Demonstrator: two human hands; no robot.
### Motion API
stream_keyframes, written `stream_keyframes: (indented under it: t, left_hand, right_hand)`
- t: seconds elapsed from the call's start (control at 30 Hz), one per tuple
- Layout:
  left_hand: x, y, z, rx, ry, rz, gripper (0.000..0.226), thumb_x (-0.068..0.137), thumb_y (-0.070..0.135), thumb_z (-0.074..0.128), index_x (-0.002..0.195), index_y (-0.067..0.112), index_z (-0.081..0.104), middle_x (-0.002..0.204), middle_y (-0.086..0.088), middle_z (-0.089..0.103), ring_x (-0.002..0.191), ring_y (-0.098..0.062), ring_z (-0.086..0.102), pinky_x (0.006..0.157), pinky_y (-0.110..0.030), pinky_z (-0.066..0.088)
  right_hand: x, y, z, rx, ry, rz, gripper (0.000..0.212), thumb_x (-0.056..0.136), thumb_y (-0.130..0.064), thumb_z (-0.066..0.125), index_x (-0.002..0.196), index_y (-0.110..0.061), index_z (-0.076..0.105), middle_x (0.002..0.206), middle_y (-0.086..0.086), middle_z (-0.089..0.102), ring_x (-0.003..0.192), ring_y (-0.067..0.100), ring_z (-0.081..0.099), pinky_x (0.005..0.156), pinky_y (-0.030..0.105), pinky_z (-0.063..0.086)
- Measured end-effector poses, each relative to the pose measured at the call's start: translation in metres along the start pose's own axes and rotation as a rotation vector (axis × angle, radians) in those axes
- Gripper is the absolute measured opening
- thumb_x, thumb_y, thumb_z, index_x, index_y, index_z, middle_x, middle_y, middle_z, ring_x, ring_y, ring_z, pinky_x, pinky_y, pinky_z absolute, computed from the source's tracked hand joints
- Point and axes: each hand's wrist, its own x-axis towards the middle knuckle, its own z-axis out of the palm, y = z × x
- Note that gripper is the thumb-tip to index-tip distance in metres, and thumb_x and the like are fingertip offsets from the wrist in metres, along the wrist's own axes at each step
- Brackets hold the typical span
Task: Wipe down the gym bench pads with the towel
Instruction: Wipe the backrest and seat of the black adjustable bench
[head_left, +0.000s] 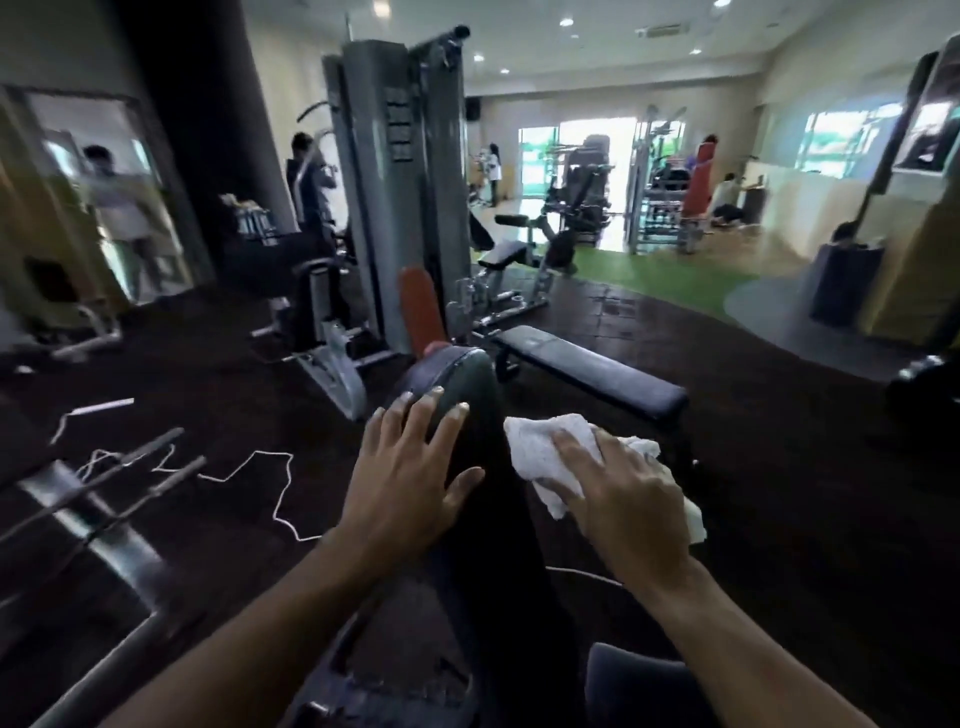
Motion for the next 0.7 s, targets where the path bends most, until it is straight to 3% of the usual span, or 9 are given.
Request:
stream_keyframes:
  t: [0.23,0.4,0.5,0.63,0.7]
  left_hand:
    - [-0.015,-0.047,-0.014,0.134,-0.050,-0.205,0.091,0.073,0.078,0.044,0.142,0.019,0.046,0.146,-0.012,0.047,0.130,-0.039,0.045,0.103,-0.057,0.041]
    - [-0.022,-0.046,-0.023,0.210,-0.023,-0.211,0.098,0.069,0.082,0.044,0.145,0.021,0.038,0.147,-0.012,0.046,0.130,-0.040,0.046,0.102,-0.057,0.044]
    - [-0.015,-0.041,-0.021,0.244,-0.066,-0.249,0.100,0.068,0.084,0.045,0.148,0.025,0.031,0.151,-0.011,0.042,0.134,-0.040,0.042,0.104,-0.057,0.041]
    - [-0.017,-0.020,-0.016,0.288,-0.174,-0.314,0.105,0.066,0.084,0.048,0.152,0.027,0.026,0.156,-0.006,0.034,0.139,-0.037,0.035,0.108,-0.057,0.037]
    - [-0.018,-0.007,-0.011,0.291,-0.198,-0.356,0.107,0.065,0.084,0.047,0.152,0.026,0.025,0.156,-0.002,0.034,0.140,-0.034,0.037,0.107,-0.056,0.038]
  right_hand:
    - [0.064,-0.045,0.034,0.183,-0.012,-0.165,0.058,0.093,-0.061,0.042,0.129,-0.023,0.067,0.115,0.013,0.069,0.089,0.036,0.072,0.066,0.049,0.059]
    - [0.084,-0.054,0.041,0.399,0.072,-0.236,0.067,0.102,-0.067,0.029,0.133,-0.022,0.066,0.123,0.015,0.067,0.101,0.037,0.071,0.075,0.052,0.060]
    - [0.087,-0.051,0.052,0.500,0.085,-0.303,0.065,0.102,-0.068,0.031,0.135,-0.023,0.064,0.130,0.015,0.064,0.109,0.037,0.068,0.080,0.054,0.059]
    - [0.088,-0.040,0.067,0.617,0.014,-0.377,0.066,0.098,-0.072,0.034,0.140,-0.027,0.058,0.143,0.017,0.056,0.124,0.042,0.059,0.091,0.065,0.051]
    - [0.085,-0.032,0.074,0.657,-0.104,-0.454,0.069,0.093,-0.075,0.040,0.148,-0.034,0.045,0.155,0.017,0.043,0.137,0.048,0.046,0.099,0.074,0.040]
